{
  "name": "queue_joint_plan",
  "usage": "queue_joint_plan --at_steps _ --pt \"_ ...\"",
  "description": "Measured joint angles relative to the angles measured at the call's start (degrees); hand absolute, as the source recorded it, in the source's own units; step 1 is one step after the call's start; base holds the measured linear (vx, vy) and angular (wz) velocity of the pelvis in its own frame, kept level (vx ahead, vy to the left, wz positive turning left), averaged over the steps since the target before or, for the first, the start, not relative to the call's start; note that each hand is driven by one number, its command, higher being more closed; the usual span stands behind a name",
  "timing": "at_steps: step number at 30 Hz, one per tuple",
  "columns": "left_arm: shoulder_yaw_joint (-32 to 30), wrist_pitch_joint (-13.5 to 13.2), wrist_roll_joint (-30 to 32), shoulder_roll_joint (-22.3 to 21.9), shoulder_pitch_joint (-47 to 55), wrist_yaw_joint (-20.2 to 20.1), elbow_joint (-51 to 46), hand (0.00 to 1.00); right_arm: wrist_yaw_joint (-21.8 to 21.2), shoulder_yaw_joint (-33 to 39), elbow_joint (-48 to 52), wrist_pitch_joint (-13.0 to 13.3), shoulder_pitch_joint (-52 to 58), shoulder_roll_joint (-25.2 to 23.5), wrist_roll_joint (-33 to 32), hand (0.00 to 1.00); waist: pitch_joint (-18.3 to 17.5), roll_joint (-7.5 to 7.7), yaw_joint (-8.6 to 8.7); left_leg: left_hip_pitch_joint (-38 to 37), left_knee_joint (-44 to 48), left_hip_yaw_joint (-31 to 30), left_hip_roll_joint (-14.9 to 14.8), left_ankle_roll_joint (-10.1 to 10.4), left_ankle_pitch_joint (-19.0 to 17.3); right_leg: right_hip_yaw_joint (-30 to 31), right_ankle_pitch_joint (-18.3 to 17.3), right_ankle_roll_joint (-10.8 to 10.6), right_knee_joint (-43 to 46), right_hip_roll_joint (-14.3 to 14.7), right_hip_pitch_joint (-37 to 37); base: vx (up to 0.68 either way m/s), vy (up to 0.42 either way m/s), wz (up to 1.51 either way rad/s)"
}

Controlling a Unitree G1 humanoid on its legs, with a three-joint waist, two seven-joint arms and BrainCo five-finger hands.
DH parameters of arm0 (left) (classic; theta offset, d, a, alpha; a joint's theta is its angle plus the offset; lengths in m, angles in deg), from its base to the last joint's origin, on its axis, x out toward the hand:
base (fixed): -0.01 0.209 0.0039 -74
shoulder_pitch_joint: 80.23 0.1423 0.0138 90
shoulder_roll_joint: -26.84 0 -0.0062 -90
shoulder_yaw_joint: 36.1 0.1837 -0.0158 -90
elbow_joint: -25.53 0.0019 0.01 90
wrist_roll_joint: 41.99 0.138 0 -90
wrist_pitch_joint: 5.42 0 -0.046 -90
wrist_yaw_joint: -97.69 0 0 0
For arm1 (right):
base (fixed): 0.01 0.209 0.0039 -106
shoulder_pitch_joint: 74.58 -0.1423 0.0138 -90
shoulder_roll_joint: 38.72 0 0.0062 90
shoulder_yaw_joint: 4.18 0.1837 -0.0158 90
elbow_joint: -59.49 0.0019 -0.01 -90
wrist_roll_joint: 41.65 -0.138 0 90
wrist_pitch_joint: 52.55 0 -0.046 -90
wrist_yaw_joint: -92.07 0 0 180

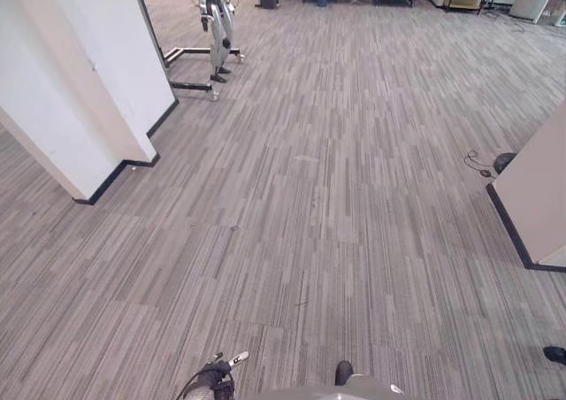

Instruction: Organize washtable

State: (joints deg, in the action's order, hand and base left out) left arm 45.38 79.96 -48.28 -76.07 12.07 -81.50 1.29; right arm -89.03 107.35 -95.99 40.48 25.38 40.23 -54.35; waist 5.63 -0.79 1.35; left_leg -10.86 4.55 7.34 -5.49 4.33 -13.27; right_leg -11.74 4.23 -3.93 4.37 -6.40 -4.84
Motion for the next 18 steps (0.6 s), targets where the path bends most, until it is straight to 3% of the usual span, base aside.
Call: queue_joint_plan --at_steps 2,5,7,8,9,10,11,12,15,17,18 --pt "0.01 0.22 0.00 0.45 -0.41 0.21 0.23 0.00 0.08 0.00 -0.03 -0.04 -0.59 -0.03 -0.97 0.00 0.28 -0.03 -0.03 0.81 0.00 -0.03 -0.44 0.23 -0.15 -0.26 -0.98 0.53 1.38 0.19 -1.33 0.06 -0.024 0.06" --pt "-0.23 0.71 -0.04 2.04 -0.24 0.93 0.70 0.00 0.11 -0.09 -0.06 0.00 -1.29 0.06 -2.88 0.00 0.37 -0.66 0.56 1.84 3.57 -0.43 -3.65 2.08 -2.99 -1.24 -7.22 1.56 8.68 1.94 -3.77 0.17 -0.095 0.09" --pt "-2.67 0.63 -0.10 3.06 0.44 0.94 0.68 0.00 0.10 -0.68 -0.85 0.05 -1.72 -0.71 -4.17 0.00 0.67 1.51 0.56 7.73 19.00 1.52 -4.98 3.32 -3.28 -1.37 -10.77 2.36 12.57 1.56 -4.30 0.15 -0.073 0.16" --pt "-6.95 0.51 -1.36 2.33 0.48 0.89 -0.60 0.00 0.05 0.00 -1.40 0.16 -1.97 -0.78 -4.27 0.00 1.26 1.47 0.29 15.50 36.97 3.03 -8.24 1.84 0.58 -1.66 -12.12 3.37 13.04 2.17 -2.55 -0.08 -0.056 0.08" --pt "-8.54 0.32 -1.99 2.13 0.50 1.01 -1.14 0.00 0.11 0.57 -1.71 0.18 -2.04 -0.59 -4.33 0.00 1.97 1.20 -0.39 19.14 44.56 2.29 -9.77 1.55 4.82 -1.51 -13.00 3.83 13.01 2.30 -0.78 -0.09 -0.115 -0.02" --pt "-9.95 -0.06 -2.47 1.73 0.71 1.03 -1.83 0.00 0.40 1.66 -2.11 0.15 -2.22 -0.49 -4.51 0.00 3.28 1.23 -0.86 22.93 53.79 -1.08 -9.87 3.15 9.66 -1.71 -14.55 4.21 13.05 2.08 2.39 0.02 -0.120 -0.06" --pt "-9.38 -0.26 -2.36 1.77 1.14 0.94 -1.82 0.00 0.79 2.01 -2.01 0.22 -2.69 -0.01 -4.86 0.00 3.39 0.53 -0.81 26.14 55.78 -0.90 -8.96 3.00 6.03 -1.66 -15.50 3.93 12.07 1.62 4.57 0.11 -0.124 -0.02" --pt "-9.17 -0.40 -2.36 1.67 1.20 0.93 -1.73 0.00 0.95 2.83 -2.04 0.21 -3.02 0.05 -4.91 0.00 3.60 0.18 -0.54 27.57 54.35 -0.26 -8.31 2.66 4.62 -1.61 -15.66 3.66 10.97 1.43 5.74 0.22 -0.072 -0.01" --pt "-8.37 -0.45 -2.24 1.84 2.67 1.01 -1.05 0.00 1.06 3.59 -2.03 0.13 -5.26 -0.02 -4.65 0.00 3.66 -0.31 -0.59 31.45 30.62 4.17 -7.36 2.22 4.34 -0.32 -15.99 1.87 6.08 1.48 8.24 0.32 -0.014 -0.31" --pt "-8.93 -0.24 -2.22 1.39 3.75 1.08 -0.22 0.00 1.11 3.71 -2.06 0.12 -5.59 -0.04 -4.14 0.00 3.50 -0.78 -1.05 30.87 10.92 2.55 -7.33 3.24 8.73 0.33 -17.24 0.36 4.18 2.36 9.56 0.46 0.085 -0.35" --pt "-8.76 -0.11 -2.23 1.27 3.97 1.07 0.10 0.00 1.13 3.64 -2.07 0.12 -5.45 0.25 -4.08 0.00 3.49 -0.89 -1.22 30.70 7.67 2.09 -7.34 2.96 9.82 0.95 -18.88 -0.55 4.57 2.35 10.49 0.62 0.226 -0.37"
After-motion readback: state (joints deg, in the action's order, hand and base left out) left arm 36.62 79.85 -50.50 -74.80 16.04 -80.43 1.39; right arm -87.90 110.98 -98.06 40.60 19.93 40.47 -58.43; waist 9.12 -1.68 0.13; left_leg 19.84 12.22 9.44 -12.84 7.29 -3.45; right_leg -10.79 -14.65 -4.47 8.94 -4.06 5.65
